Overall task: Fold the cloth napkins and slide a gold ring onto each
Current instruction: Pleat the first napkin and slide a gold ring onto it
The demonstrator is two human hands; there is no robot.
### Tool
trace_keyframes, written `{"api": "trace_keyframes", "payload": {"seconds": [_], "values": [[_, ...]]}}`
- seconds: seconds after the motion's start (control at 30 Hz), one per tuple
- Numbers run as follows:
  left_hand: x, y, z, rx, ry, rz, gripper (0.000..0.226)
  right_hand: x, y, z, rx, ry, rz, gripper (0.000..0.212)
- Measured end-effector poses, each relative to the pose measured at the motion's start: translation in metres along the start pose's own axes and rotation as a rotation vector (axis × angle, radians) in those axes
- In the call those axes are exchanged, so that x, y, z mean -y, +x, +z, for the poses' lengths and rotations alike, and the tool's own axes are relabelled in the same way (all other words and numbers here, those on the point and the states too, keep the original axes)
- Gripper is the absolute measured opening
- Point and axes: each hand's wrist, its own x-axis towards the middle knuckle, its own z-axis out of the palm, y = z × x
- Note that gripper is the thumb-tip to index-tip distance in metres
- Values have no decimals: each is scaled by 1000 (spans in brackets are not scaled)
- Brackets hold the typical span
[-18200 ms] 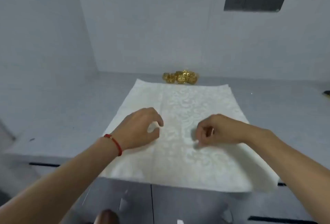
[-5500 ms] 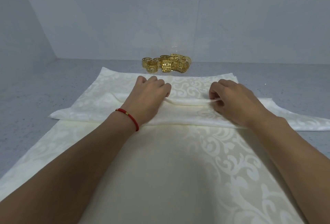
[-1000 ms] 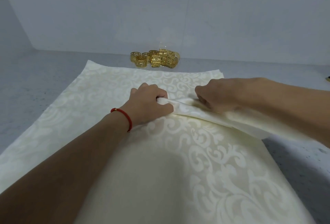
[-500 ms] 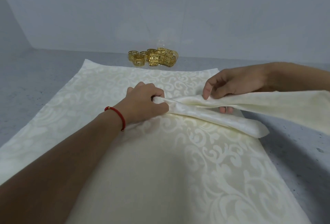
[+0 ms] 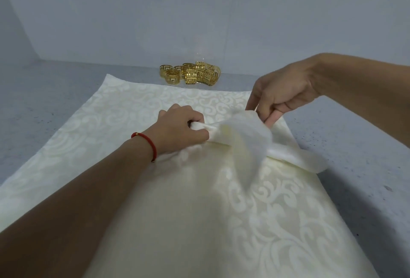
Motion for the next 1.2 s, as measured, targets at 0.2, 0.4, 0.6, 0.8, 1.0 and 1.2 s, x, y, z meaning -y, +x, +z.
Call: {"api": "trace_keyframes", "payload": {"seconds": [0.2,0.4,0.6,0.8,1.0,1.2], "values": [[5,16,-20,247,92,-32,6,-16,17,1,-114,-230,-17,36],[17,-2,-23,197,-173,54,19,-34,22,3,-99,-282,-167,14],[8,-2,-30,254,-155,1,27,-22,32,1,-113,-451,-153,16],[-5,1,-35,306,-124,-109,38,-10,45,10,-145,-572,-68,20],[-30,2,-35,243,64,-49,36,-12,49,18,-156,-639,-40,25],[-26,7,-17,53,35,60,13,-32,32,45,-496,-657,-478,43]]}}
